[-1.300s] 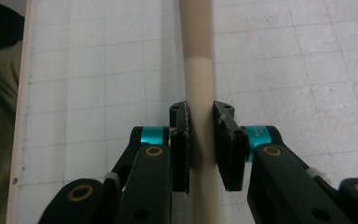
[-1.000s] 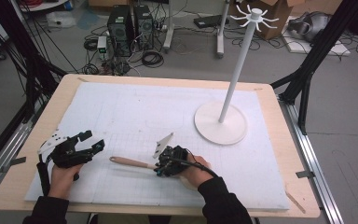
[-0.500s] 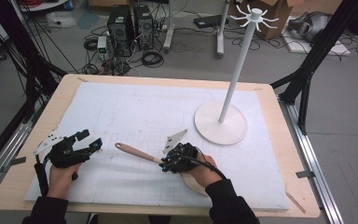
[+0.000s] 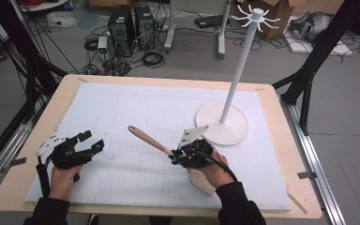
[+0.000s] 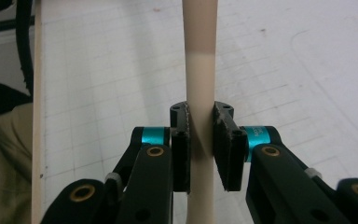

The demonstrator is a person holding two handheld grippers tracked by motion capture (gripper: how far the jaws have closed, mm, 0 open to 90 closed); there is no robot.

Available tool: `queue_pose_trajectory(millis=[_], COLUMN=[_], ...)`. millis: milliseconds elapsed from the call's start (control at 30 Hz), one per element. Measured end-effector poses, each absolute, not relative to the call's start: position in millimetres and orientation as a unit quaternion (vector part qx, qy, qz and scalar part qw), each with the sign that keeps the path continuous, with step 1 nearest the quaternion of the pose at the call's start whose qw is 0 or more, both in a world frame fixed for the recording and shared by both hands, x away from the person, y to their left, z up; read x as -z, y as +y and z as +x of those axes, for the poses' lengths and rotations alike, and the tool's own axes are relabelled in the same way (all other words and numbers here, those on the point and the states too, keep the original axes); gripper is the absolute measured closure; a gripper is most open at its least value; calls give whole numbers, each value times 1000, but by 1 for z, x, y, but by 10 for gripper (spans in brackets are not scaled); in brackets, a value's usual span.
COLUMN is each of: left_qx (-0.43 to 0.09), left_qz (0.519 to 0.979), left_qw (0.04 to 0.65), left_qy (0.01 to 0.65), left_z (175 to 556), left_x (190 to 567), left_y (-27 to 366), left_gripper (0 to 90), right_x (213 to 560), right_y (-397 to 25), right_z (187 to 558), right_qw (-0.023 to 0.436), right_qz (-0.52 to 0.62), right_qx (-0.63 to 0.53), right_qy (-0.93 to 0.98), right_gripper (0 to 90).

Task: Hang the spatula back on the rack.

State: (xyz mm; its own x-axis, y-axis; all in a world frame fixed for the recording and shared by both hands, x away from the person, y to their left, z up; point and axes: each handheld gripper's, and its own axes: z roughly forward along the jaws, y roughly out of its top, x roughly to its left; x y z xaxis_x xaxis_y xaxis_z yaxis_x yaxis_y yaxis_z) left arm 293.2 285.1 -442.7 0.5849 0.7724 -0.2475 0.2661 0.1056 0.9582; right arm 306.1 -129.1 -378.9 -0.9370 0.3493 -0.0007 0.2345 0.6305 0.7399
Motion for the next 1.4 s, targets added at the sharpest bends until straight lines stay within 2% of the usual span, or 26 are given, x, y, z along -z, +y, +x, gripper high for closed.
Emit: queue_pose_trajectory(millis=[1400], left_qx=[-190], left_qz=[654], left_qw=[616], left_qy=[396], left_z=[293], left_x=[448], left_y=[271], left_gripper=[213], right_x=[324], right_y=[-225], right_z=[284], right_qw=[200], right_qz=[248], right_qx=[-550], right_qy=[772], right_gripper=[785])
